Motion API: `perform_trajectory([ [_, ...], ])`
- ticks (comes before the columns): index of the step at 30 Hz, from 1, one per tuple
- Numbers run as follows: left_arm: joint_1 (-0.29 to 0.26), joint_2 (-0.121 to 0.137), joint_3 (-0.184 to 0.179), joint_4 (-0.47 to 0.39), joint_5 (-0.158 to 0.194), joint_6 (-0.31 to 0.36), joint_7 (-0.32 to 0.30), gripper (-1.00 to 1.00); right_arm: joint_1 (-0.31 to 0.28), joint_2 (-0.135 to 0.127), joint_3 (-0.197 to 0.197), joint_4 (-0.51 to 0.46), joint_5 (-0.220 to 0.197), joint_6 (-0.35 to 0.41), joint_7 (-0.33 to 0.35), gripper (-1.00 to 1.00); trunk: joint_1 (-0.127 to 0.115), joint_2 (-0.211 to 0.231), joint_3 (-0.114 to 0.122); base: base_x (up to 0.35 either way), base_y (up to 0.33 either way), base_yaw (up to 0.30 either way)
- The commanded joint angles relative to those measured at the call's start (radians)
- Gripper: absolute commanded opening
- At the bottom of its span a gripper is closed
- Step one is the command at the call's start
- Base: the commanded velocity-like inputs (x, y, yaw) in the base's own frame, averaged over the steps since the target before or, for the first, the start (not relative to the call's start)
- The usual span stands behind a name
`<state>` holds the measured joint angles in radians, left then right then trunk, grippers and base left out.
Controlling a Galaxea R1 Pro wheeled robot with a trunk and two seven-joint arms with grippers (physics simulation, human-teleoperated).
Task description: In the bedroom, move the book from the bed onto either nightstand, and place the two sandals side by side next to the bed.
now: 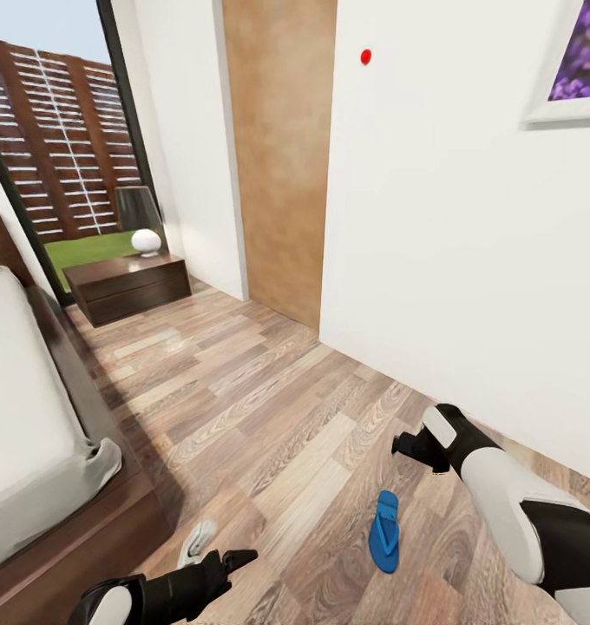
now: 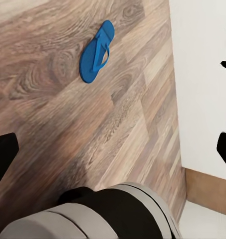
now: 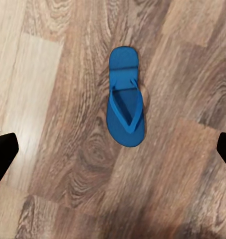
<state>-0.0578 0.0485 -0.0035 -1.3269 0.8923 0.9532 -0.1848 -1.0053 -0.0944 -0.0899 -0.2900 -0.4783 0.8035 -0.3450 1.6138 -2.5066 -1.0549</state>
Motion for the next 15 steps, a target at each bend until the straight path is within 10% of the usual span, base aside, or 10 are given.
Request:
perform_trajectory([
  [1,0.000,0.000,0.000,0.000,-0.006,0.002,-0.007,1.00,-0.009,0.000,-0.004,-0.002,-0.008,0.002,-0.009,1.00,0.000,-0.001,-0.005,0.000,0.000,0.000],
  [15,0.000,-0.001,-0.002,0.003,-0.006,0.002,-0.007,1.00,-0.106,-0.012,-0.002,-0.001,-0.002,0.003,-0.011,1.00,0.006,-0.004,-0.059,0.000,0.000,0.000],
])
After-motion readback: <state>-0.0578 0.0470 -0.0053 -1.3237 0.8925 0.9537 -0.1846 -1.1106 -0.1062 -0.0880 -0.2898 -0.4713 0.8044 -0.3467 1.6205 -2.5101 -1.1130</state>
